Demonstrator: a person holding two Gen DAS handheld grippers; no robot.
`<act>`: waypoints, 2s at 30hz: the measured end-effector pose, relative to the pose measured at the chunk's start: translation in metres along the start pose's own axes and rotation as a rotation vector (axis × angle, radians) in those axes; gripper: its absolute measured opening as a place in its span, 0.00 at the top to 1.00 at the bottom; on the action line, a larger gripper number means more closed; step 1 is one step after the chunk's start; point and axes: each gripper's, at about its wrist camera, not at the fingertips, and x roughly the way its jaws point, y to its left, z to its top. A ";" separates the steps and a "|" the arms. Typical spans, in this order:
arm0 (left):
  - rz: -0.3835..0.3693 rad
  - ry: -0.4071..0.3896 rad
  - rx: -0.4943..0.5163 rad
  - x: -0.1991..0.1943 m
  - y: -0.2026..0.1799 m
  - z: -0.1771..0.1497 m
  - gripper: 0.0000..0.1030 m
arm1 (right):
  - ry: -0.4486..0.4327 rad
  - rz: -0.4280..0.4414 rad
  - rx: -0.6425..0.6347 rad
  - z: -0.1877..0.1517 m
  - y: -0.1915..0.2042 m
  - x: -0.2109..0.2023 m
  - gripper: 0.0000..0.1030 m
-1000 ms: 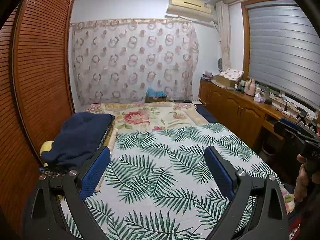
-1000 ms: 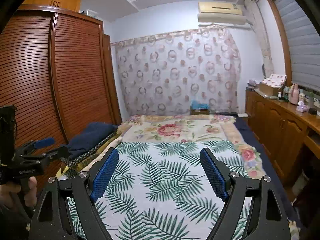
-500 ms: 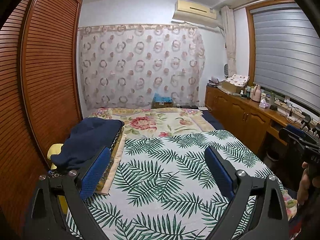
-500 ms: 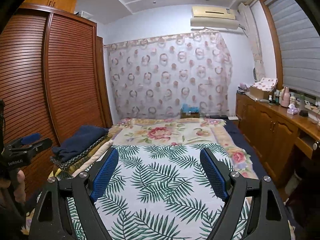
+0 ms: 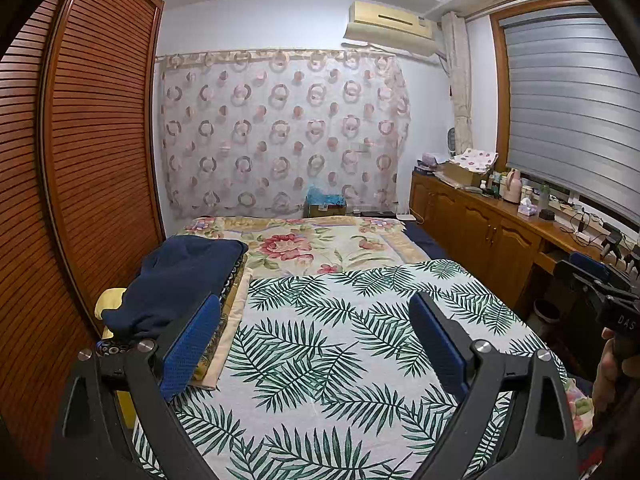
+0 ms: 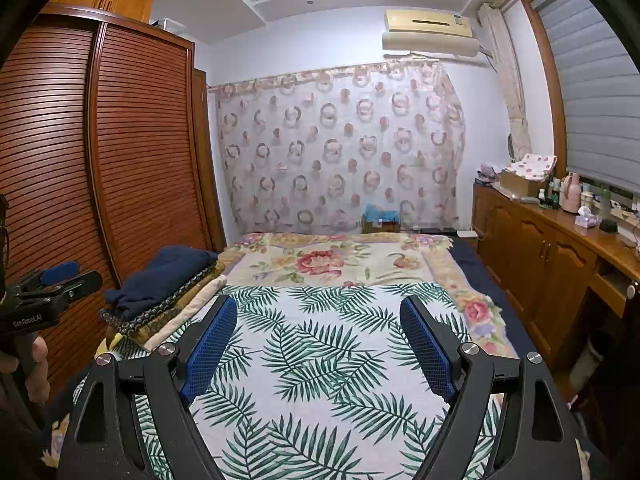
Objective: Fold small clothes
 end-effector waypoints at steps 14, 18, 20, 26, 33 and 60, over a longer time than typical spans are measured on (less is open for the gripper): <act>0.002 0.000 0.001 0.000 -0.002 -0.001 0.07 | 0.000 0.001 -0.002 0.001 -0.008 -0.001 0.17; 0.001 0.000 0.001 0.000 -0.001 -0.001 0.07 | 0.000 0.002 -0.003 0.001 -0.007 -0.001 0.17; 0.001 -0.001 0.001 0.000 -0.001 -0.001 0.07 | 0.000 0.005 -0.003 0.001 -0.009 -0.001 0.17; 0.001 -0.001 0.002 0.000 -0.001 -0.001 0.07 | -0.001 0.004 -0.008 0.000 -0.013 -0.001 0.17; 0.001 -0.001 0.002 0.001 -0.001 -0.001 0.07 | 0.001 0.006 -0.012 0.001 -0.016 -0.001 0.17; -0.001 -0.003 0.002 0.000 -0.001 -0.002 0.07 | -0.004 0.008 -0.020 -0.003 -0.023 -0.003 0.17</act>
